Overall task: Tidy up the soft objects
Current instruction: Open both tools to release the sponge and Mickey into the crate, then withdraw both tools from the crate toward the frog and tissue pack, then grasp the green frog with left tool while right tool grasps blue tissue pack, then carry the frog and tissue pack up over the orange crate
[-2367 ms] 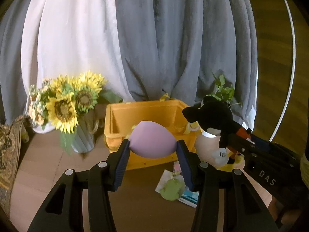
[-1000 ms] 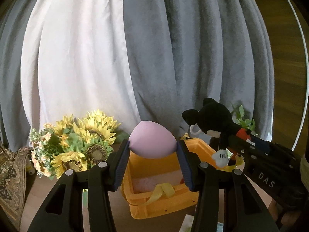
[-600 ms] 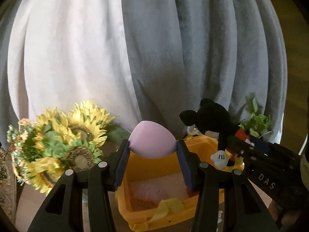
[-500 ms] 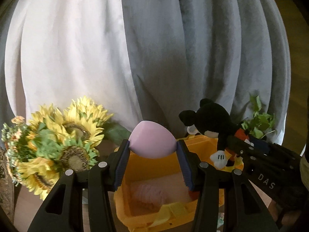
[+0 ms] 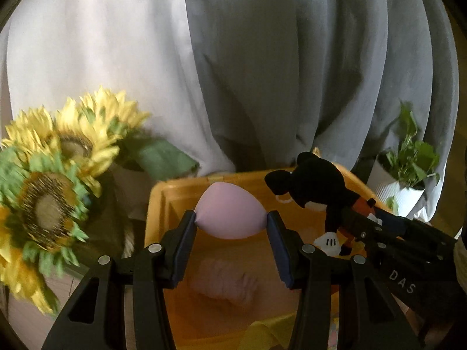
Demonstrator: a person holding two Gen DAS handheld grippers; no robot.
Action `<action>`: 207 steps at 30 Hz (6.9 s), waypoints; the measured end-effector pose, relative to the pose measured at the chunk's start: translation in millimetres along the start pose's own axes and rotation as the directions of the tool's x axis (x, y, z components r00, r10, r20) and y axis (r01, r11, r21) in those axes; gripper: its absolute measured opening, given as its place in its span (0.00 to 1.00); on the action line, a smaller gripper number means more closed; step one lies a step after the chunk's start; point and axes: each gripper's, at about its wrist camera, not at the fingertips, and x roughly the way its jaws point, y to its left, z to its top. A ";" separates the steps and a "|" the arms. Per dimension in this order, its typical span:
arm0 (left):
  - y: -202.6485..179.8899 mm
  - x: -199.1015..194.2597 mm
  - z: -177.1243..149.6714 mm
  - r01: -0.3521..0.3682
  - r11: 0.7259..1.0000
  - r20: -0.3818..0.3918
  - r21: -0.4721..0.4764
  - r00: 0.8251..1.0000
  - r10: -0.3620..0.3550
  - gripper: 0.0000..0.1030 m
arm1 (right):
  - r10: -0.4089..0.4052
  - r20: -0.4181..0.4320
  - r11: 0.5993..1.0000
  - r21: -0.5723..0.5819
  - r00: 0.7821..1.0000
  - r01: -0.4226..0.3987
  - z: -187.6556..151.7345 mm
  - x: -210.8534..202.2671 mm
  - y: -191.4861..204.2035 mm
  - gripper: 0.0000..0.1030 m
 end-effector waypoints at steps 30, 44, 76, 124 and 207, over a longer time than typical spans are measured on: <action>-7.6 -64.9 -0.9 -0.024 1.000 0.070 0.015 0.997 0.023 0.73 | -0.091 0.051 0.996 0.019 0.995 0.090 1.5 -52.1 -5.8 0.55; -16.2 -129.4 -12.8 -0.032 0.999 0.125 0.037 0.992 0.027 0.76 | -0.121 0.125 0.993 0.028 0.985 0.118 -9.2 -120.0 1.6 0.64; -20.2 -196.2 -86.5 0.053 0.992 0.069 0.112 0.996 -0.061 0.76 | -0.202 0.075 0.977 0.083 0.977 0.195 -86.5 -200.2 17.6 0.71; -55.5 -118.1 -149.5 0.242 0.938 -0.119 0.249 0.969 -0.219 0.63 | -0.229 -0.140 0.932 0.253 0.963 0.259 -169.0 -151.6 -17.1 0.71; -28.2 -114.3 -122.6 0.280 0.959 -0.131 0.043 0.953 -0.273 0.34 | -0.188 -0.284 0.909 0.314 0.940 0.276 -156.0 -117.2 -15.4 0.50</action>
